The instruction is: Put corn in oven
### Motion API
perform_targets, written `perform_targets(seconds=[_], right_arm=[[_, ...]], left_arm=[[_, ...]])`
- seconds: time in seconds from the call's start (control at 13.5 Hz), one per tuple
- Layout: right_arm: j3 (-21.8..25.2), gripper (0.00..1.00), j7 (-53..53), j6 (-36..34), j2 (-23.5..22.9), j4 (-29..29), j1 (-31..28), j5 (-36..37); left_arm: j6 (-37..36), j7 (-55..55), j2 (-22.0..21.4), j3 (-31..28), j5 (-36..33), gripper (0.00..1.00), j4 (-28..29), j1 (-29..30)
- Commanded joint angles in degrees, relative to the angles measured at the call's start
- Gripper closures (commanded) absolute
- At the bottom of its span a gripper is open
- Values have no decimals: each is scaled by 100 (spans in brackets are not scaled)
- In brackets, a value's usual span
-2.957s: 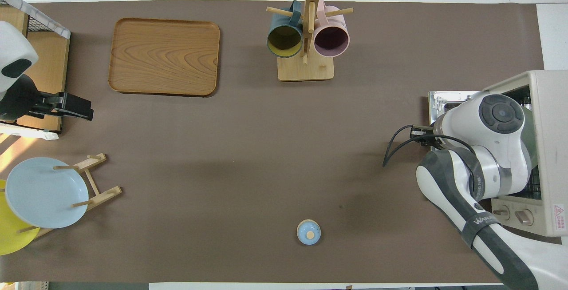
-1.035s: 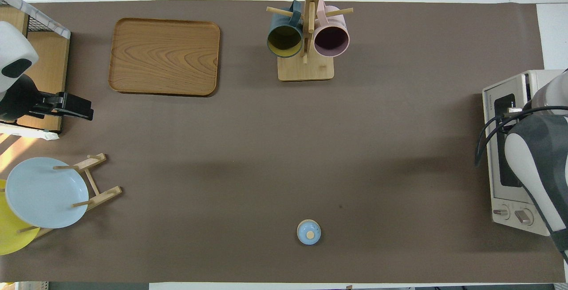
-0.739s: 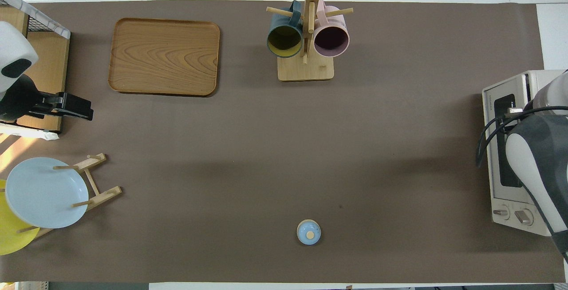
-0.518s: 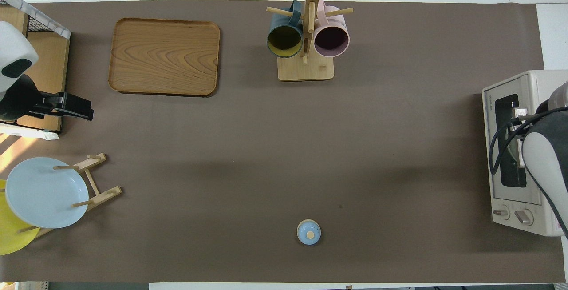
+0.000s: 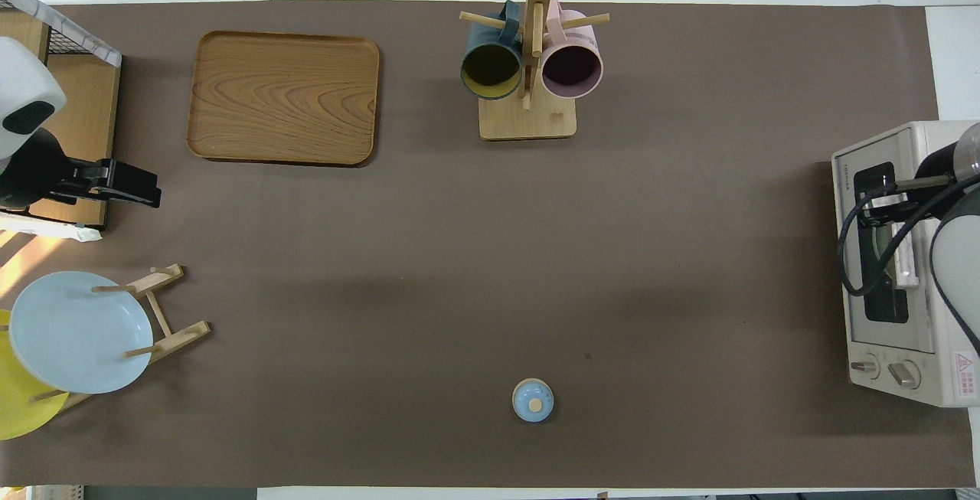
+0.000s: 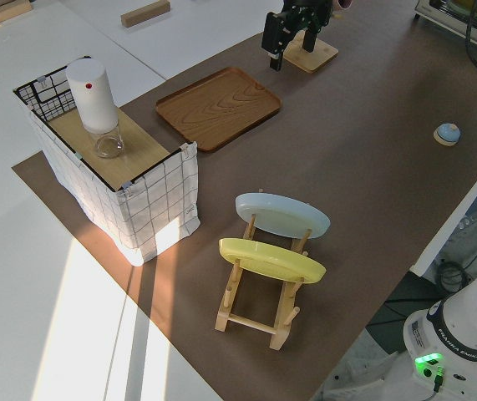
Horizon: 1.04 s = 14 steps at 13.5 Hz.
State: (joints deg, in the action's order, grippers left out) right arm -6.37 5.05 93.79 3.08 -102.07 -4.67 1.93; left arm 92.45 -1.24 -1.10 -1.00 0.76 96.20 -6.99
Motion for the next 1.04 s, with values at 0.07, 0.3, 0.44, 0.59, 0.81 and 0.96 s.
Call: perform_targets(seconds=[0.07, 0.3, 0.44, 0.59, 0.81, 0.96], right_arm=[[-109, 0, -13, -106, -115, 152, -33, -140], [-136, 0, -13, -177, -150, 258, -34, -131], [-136, 0, -13, -291, -281, 538, -34, -122], [-136, 0, -13, -291, -299, 592, -34, -131], [-101, 0, -22, -283, -299, 627, -33, -140], [-92, 0, -22, -283, -299, 627, -60, -149]], left_arm=[[63, -26, -92, 12, -85, 0, 83, 31], [72, -26, -92, 12, -93, 0, 83, 31], [72, -26, -92, 12, -85, 0, 83, 31], [71, -26, -92, 12, -85, 0, 83, 31], [63, -26, -92, 12, -93, 0, 83, 31], [71, -26, -92, 12, -85, 0, 83, 31]])
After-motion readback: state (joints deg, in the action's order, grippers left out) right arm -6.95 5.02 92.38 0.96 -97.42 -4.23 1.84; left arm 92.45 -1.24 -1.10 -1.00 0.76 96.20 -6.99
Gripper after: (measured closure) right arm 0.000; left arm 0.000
